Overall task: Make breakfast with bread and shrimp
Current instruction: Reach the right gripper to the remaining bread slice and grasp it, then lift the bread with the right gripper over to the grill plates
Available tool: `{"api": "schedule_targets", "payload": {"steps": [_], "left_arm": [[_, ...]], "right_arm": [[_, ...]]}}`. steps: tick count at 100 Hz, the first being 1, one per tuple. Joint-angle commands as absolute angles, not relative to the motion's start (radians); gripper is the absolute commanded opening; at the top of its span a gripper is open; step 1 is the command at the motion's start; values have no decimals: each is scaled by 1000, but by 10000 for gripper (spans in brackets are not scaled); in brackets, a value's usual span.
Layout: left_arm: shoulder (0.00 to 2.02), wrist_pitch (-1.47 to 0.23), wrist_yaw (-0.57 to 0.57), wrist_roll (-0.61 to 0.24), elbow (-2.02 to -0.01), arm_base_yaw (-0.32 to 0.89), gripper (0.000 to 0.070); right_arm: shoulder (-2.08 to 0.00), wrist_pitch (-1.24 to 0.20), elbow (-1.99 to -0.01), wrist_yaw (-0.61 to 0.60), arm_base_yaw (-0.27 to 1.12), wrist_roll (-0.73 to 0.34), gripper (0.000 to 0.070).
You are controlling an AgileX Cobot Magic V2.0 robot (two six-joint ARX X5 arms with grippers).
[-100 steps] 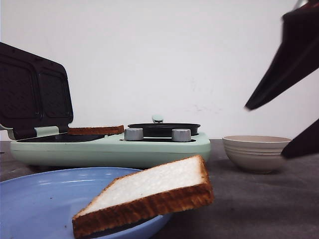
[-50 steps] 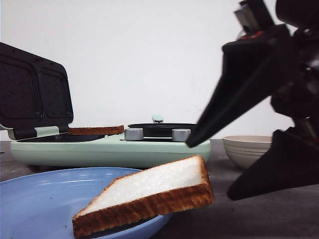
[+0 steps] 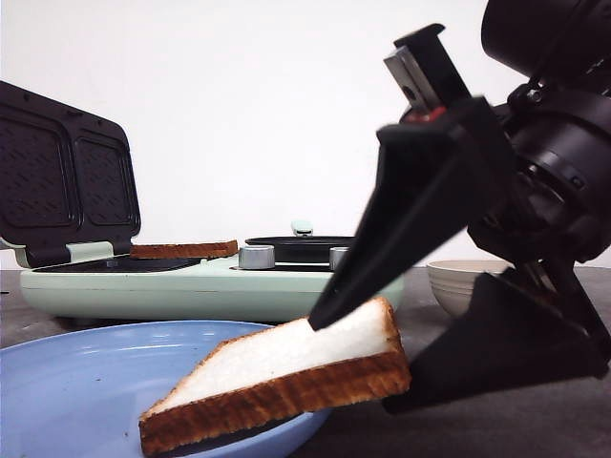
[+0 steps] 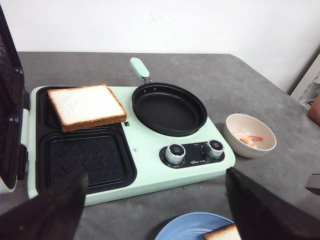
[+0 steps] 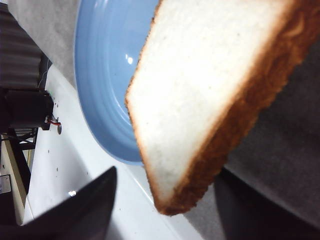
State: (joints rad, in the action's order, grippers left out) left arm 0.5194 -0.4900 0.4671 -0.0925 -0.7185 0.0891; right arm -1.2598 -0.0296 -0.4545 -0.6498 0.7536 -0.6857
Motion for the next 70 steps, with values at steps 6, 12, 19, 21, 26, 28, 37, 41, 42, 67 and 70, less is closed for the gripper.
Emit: {"api": "schedule_targets", "payload": {"steps": [6,12,19,21,26,28,37,41,42,67,70], "left_arm": [[520,-482,464,-91,-724,90,472],[520,-482,464,-91,-724,90,472],[520,-482,464,-91,-724,90,472],[520,-482,464,-91,-724,90,472],[520,-482,464,-91,-724,90,472],[520,-482,464,-91,-724,90,472],[520,-482,464,-91,-724,90,472],[520,-482,464,-91,-724,90,472],[520,-482,464,-91,-724,90,472],[520,-481,464,-91,-724,90,472],[520,-481,464,-91,-724,90,472]], "right_arm": [[-1274,-14,-456,-646,765,-694,0],[-1274,-15,-456,-640,765,-697,0],[-1274,-14,-456,-636,765,-697,0],[-1274,-14,-456,-636,765,-697,0],[-1273,-7,-456,-638,765,-697,0],[-1273,-1,-456,-640,765,-697,0],[-1265,40,-457,-654,765,-709,0],[-1258,67,-459,-656,765,-723,0],[-1257,73,-460,-656,765,-726,0],[-1248,123,-560,-656,764,-756,0],[-1248,120,-579,-655,764,-756,0]]}}
